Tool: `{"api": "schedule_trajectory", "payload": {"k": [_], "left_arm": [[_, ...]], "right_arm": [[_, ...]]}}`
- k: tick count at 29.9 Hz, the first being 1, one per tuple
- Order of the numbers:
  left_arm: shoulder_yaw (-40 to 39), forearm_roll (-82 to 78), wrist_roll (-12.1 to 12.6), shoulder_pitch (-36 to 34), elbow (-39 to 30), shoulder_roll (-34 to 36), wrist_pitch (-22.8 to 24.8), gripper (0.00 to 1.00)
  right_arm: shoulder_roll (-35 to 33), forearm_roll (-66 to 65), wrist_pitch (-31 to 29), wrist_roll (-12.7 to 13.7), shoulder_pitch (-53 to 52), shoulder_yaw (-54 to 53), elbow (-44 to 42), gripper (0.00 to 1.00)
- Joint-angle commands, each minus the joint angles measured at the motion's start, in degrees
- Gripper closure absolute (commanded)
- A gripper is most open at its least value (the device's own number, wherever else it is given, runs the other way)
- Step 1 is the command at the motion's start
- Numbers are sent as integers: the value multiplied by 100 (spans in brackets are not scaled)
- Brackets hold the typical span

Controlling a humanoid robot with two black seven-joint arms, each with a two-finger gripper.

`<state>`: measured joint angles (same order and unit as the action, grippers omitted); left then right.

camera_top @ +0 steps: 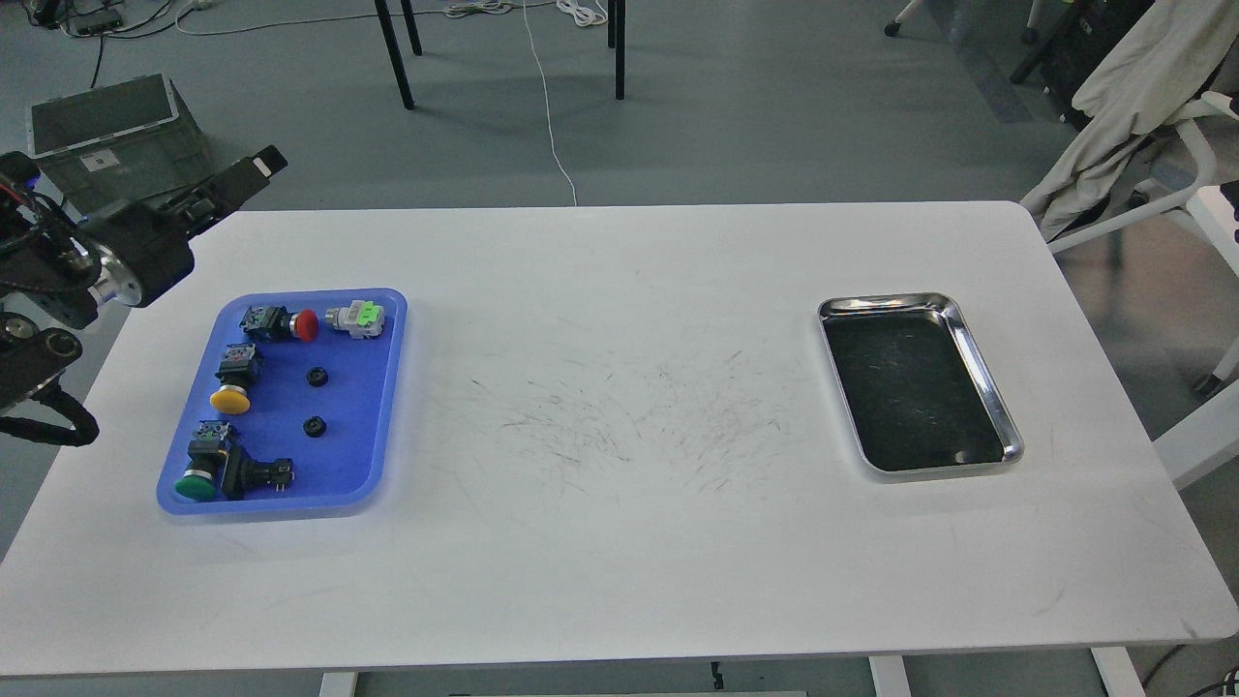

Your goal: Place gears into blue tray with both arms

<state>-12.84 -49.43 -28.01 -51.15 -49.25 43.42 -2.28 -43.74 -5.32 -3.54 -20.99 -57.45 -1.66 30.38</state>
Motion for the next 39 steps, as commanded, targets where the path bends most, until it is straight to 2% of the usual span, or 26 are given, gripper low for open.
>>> {"api": "schedule_trajectory", "payload": {"k": [1,5,13,14,15,16,21,25,28,30,32,39], "left_arm": [[-78,949,1,-53,179,-157,-1,22],[-218,1935,1,-106,601,-387,60,21],[-421,2736,23,-352,663,-527,675,16],[-447,2763,189,-361,576,-597,763,12],[-456,2772,286,-361,505,-632,860,3],[-474,2789,374,-396,496,-624,965,0],[-579,3254,919,-633,505,-834,1352,0],[-842,3554,1077,-625,627,-1071,1722,0],[-1027,3633,1490,-607,733,-1274,1748,0],[-1185,3721,1675,-572,951,-1379,1792,0],[-1273,3739,1737,-581,1145,-1554,1801,0],[-1405,4011,1711,-581,1260,-1740,1748,0]], "right_arm": [[-3,13,-24,-10,93,-334,143,4],[-3,13,-76,-19,191,-703,240,4],[-91,22,-322,-19,208,-1081,266,4],[-99,31,-375,-19,234,-1152,284,4],[-99,31,-471,-10,261,-1205,293,4],[-99,31,-550,-2,270,-1257,301,4],[-56,75,-753,86,278,-1539,336,4],[23,180,-762,86,278,-1671,433,4],[137,487,-753,121,287,-1724,486,4],[173,724,-762,226,331,-1715,565,4],[234,883,-745,271,366,-1732,609,4],[568,1182,-692,385,402,-1811,609,4]]}}
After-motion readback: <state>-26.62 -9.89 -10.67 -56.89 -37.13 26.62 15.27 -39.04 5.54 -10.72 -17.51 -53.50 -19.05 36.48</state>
